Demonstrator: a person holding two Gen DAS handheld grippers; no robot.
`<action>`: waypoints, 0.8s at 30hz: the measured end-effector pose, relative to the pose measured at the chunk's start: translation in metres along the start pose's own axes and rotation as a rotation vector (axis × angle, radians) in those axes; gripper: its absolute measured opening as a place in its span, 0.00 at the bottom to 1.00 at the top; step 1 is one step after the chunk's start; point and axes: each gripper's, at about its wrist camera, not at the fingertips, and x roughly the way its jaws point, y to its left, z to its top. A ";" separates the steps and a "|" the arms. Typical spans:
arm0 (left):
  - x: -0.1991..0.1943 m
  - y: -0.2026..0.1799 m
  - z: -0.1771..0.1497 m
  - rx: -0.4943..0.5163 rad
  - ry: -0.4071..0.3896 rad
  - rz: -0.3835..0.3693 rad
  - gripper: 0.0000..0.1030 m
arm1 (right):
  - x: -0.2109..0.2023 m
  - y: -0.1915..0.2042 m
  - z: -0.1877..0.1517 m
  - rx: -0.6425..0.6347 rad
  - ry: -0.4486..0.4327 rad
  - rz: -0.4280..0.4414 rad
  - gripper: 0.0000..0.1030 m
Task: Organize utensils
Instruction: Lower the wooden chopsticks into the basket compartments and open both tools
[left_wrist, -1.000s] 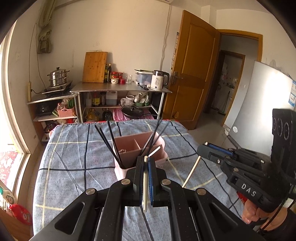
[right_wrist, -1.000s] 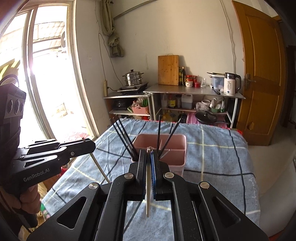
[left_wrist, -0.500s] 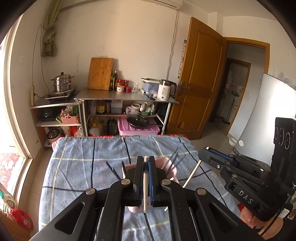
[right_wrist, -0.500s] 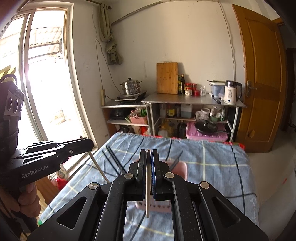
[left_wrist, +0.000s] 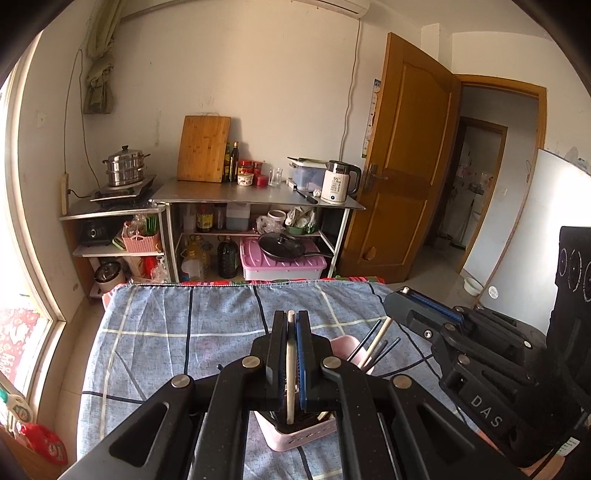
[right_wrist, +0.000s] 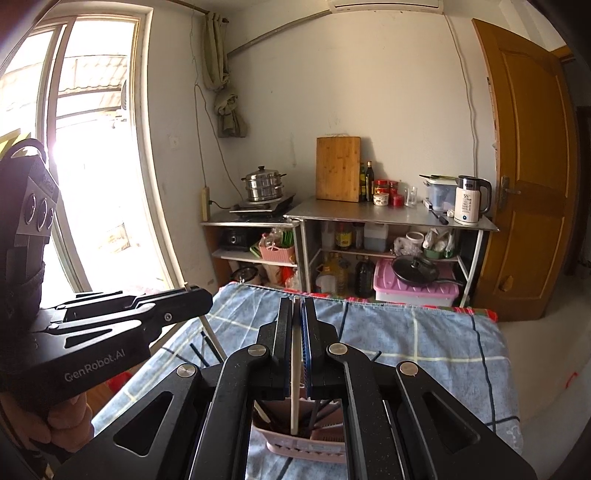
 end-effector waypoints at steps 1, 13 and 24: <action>0.004 0.000 -0.002 0.001 0.005 -0.002 0.04 | 0.003 -0.001 -0.001 0.002 0.004 0.005 0.04; 0.031 0.009 -0.032 -0.006 0.075 -0.012 0.04 | 0.029 -0.007 -0.034 0.019 0.100 0.024 0.05; 0.048 0.007 -0.054 -0.006 0.121 -0.029 0.05 | 0.041 -0.011 -0.059 0.020 0.167 0.030 0.05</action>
